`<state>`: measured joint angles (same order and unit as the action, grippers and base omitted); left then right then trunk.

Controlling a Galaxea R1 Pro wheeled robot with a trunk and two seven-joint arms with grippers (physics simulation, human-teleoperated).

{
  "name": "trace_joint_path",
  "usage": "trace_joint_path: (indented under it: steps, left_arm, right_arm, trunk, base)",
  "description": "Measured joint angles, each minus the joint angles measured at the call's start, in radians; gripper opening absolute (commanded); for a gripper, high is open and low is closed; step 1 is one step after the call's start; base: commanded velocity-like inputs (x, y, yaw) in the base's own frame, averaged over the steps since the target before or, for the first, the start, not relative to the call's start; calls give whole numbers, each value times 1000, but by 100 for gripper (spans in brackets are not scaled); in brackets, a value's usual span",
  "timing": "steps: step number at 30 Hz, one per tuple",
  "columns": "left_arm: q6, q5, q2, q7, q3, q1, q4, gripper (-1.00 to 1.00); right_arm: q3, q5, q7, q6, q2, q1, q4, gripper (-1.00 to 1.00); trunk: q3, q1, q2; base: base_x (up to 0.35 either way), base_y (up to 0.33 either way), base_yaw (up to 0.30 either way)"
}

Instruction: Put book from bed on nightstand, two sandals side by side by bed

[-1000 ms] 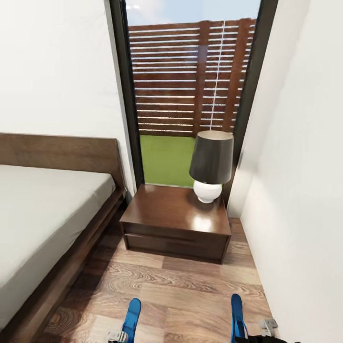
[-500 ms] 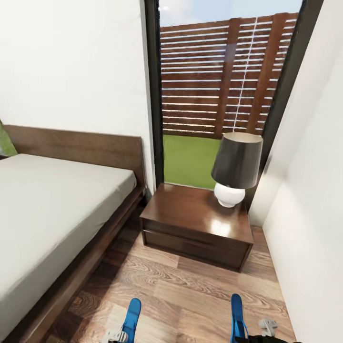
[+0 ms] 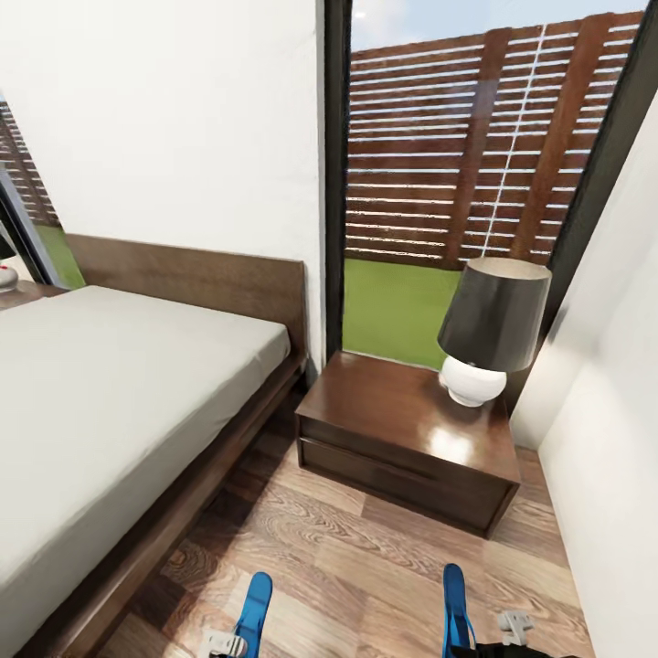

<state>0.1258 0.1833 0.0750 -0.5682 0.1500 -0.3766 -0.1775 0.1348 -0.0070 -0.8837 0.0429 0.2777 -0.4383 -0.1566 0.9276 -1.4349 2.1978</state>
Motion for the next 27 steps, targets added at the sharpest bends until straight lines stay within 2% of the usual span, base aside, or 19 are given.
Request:
trace_joint_path:
  steps: [4, 9, 27]
  left_arm:
    - [1, 0, -14, 1, -1, 0, 1, -100]
    - [1, 0, -16, 1, -2, 0, 1, -100]
    - [1, 0, -16, 2, -2, 0, 1, -100]
  right_arm:
    - [0, 0, 0, 0, 0, 0, 0, -100]
    - [0, 0, 0, 0, 0, 0, 0, -100]
    - [0, -1, 0, 0, 0, 0, 0, -100]
  trunk:
    - [0, 0, 0]
    - [0, 0, 0]
    - [0, 0, 0]
  base:
    - [0, -203, 5]
    - [0, -194, 83]
    - [0, -14, 286]
